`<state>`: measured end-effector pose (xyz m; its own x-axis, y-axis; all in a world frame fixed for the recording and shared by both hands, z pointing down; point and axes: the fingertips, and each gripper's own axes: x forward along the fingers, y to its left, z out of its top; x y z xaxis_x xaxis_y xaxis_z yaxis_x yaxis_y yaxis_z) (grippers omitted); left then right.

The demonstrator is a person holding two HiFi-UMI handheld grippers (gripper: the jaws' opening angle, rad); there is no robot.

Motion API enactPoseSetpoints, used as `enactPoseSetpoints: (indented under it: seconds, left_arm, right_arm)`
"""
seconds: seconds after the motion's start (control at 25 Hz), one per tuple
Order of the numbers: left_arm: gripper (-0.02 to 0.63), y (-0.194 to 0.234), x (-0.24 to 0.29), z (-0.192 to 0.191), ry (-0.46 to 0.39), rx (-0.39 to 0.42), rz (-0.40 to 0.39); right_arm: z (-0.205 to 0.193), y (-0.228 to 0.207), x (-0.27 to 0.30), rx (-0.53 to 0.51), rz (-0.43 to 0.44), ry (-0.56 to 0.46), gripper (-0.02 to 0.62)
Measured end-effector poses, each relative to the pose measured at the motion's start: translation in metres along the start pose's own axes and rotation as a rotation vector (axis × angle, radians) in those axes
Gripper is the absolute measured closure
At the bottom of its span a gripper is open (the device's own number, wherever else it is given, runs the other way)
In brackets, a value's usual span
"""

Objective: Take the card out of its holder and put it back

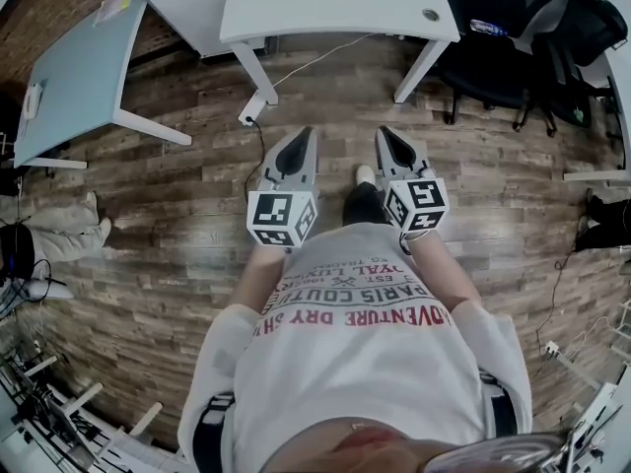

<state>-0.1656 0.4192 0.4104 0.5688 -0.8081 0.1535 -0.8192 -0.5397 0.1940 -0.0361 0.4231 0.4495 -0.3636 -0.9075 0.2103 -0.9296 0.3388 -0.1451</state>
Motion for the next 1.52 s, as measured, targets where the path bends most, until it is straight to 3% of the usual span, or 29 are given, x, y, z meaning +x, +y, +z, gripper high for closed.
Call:
enactPoseSetpoints:
  seconds: [0.24, 0.56, 0.76, 1.08, 1.52]
  left_arm:
    - [0.580, 0.010, 0.086, 0.028, -0.001, 0.025, 0.053]
    - [0.580, 0.011, 0.215, 0.063, -0.035, 0.056, 0.077]
    - [0.580, 0.023, 0.274, 0.066, -0.038, 0.034, 0.104]
    - [0.580, 0.066, 0.338, 0.067, 0.013, -0.002, 0.136]
    - [0.580, 0.139, 0.445, 0.098, 0.033, -0.013, 0.028]
  right_arm:
    - [0.034, -0.071, 0.066, 0.026, 0.041, -0.018, 0.571]
    - [0.086, -0.186, 0.144, 0.012, 0.030, -0.054, 0.571]
    - [0.095, -0.236, 0.185, 0.001, 0.035, -0.036, 0.571]
    - [0.102, -0.271, 0.255, 0.030, 0.059, -0.002, 0.571]
    - [0.122, -0.288, 0.361, 0.059, 0.066, 0.032, 0.571]
